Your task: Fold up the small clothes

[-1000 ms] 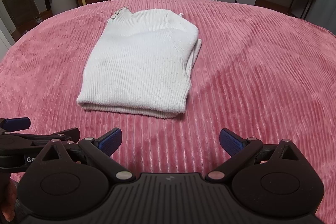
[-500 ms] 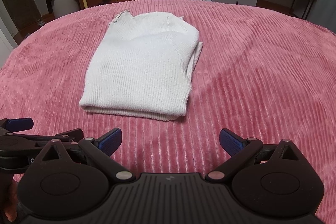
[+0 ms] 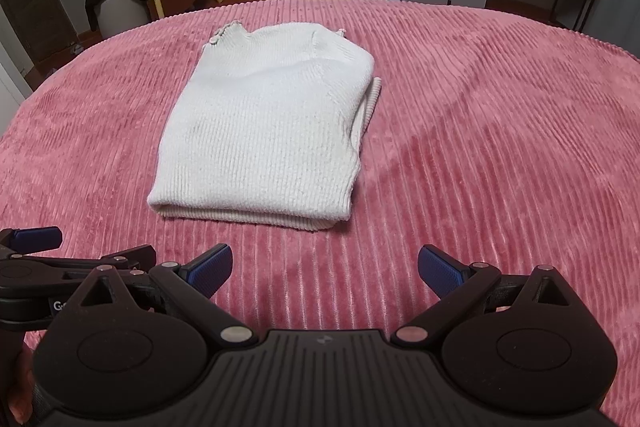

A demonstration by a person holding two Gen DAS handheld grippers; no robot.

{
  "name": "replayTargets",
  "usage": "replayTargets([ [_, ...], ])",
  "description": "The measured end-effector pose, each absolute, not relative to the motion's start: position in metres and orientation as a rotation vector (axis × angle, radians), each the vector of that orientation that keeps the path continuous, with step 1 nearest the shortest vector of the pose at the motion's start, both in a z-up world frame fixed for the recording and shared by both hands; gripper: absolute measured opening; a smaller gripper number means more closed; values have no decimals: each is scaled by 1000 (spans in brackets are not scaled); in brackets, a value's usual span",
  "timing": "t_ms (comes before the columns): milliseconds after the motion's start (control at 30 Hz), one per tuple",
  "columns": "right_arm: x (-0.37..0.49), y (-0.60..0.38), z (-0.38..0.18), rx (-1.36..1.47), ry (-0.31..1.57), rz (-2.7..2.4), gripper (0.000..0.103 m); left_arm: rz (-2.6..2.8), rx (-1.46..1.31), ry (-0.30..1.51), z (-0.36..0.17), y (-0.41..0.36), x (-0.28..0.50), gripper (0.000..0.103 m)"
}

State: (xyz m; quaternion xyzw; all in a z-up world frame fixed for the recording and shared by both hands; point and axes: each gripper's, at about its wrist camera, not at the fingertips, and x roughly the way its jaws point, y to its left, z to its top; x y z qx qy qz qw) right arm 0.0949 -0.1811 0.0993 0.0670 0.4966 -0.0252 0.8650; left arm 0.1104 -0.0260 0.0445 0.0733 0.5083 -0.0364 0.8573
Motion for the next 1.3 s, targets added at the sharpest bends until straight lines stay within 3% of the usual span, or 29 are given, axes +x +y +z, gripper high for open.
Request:
replayTargets([
  [1300, 95, -181, 96, 140, 1040, -59, 99, -76, 149, 1044, 47, -24, 109, 103],
])
